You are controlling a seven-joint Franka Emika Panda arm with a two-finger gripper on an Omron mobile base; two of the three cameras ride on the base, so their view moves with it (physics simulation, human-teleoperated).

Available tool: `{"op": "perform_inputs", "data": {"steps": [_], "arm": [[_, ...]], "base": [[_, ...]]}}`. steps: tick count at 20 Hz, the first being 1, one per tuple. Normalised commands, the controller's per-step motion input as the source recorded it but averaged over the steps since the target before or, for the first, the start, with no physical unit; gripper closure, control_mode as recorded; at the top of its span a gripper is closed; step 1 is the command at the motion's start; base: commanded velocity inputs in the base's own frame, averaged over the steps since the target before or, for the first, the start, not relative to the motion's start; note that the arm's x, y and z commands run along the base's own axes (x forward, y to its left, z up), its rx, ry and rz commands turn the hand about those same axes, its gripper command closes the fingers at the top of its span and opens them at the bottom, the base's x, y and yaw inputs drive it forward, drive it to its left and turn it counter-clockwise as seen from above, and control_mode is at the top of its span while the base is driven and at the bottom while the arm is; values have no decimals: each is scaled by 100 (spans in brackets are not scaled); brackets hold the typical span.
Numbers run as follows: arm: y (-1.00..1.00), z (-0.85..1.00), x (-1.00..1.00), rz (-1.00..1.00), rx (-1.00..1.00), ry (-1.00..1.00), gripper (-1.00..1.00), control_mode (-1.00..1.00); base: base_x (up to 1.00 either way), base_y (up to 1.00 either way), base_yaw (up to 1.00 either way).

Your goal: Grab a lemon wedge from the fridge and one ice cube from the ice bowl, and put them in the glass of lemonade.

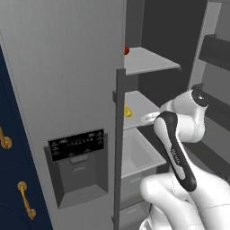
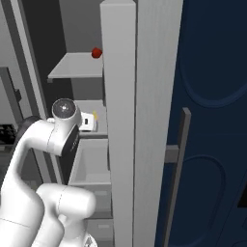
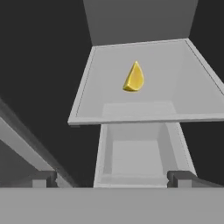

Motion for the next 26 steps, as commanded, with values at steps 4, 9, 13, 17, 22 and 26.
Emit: {"op": "perform_inputs", "data": {"steps": [4, 9, 13, 17, 22, 26], "arm": [[0, -5, 53, 0, 0, 1, -100, -100], [0, -4, 52, 0, 0, 3, -100, -100], [3, -10, 51, 0, 0, 3, -100, -100], [17, -16, 48, 0, 0, 0, -100, -100], [16, -24, 47, 0, 0, 0, -100, -100], [0, -19, 54, 0, 0, 0, -100, -100]], "base": [[0, 0, 0], [0, 0, 0], [0, 0, 0], [0, 0, 0], [0, 0, 0], [0, 0, 0]]}}
